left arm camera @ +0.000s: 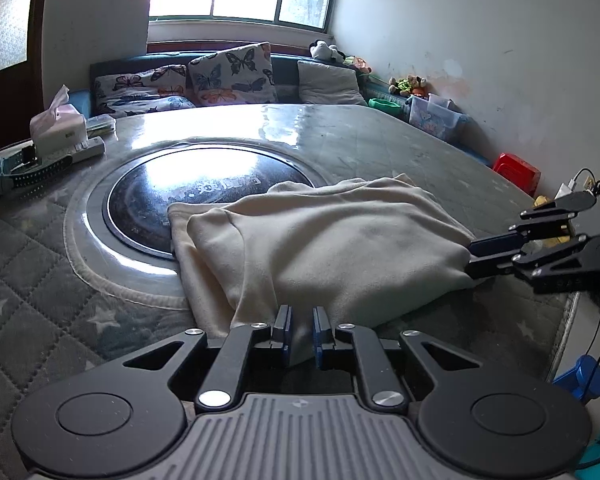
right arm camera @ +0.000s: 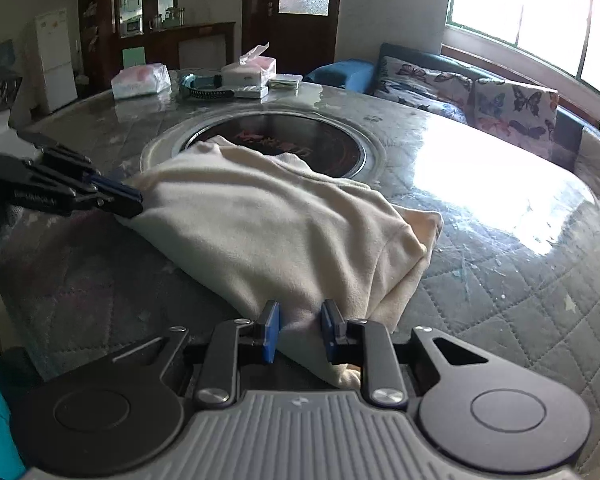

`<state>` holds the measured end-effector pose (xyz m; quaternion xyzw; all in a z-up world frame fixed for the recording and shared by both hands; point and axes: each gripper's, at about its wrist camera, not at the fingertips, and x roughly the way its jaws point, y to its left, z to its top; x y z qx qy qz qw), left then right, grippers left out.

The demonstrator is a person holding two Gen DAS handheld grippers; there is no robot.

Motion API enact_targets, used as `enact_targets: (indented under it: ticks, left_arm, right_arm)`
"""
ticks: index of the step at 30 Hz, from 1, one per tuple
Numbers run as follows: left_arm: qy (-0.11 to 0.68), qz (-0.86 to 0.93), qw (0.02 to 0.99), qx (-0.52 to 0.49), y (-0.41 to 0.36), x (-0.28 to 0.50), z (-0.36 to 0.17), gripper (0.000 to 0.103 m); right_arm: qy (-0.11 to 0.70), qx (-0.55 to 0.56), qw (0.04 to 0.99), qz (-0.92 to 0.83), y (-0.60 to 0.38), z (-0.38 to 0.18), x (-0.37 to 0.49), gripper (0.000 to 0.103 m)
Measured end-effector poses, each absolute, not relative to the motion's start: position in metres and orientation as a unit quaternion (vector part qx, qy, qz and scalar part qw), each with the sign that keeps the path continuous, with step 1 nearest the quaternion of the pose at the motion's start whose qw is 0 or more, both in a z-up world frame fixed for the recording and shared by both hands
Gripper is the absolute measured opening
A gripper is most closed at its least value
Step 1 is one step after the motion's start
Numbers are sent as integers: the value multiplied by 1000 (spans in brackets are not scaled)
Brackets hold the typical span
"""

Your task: Fold clothes

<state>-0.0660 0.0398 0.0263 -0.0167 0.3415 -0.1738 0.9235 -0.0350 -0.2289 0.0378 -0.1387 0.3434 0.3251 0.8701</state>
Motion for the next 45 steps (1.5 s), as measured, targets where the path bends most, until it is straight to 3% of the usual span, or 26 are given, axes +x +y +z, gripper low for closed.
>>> enact_targets:
  ticks: [9, 14, 28, 33, 45]
  left_arm:
    - [324, -177, 929, -15, 30, -48, 37, 13]
    - [332, -172, 927, -19, 34, -44, 31, 15]
    - [341, -139, 929, -32, 43, 3, 33, 15]
    - [352, -125, 927, -42, 52, 19, 26, 20]
    - [351, -100, 930, -52, 58, 38, 22, 21]
  right_arm:
    - [340, -88, 879, 323, -226, 49, 2, 20]
    - [363, -89, 875, 307, -227, 31, 22, 14]
    - [367, -79, 881, 287, -203, 23, 80, 14]
    - [361, -77, 884, 288, -200, 25, 83, 15]
    - [359, -75, 886, 283, -195, 18, 93, 14]
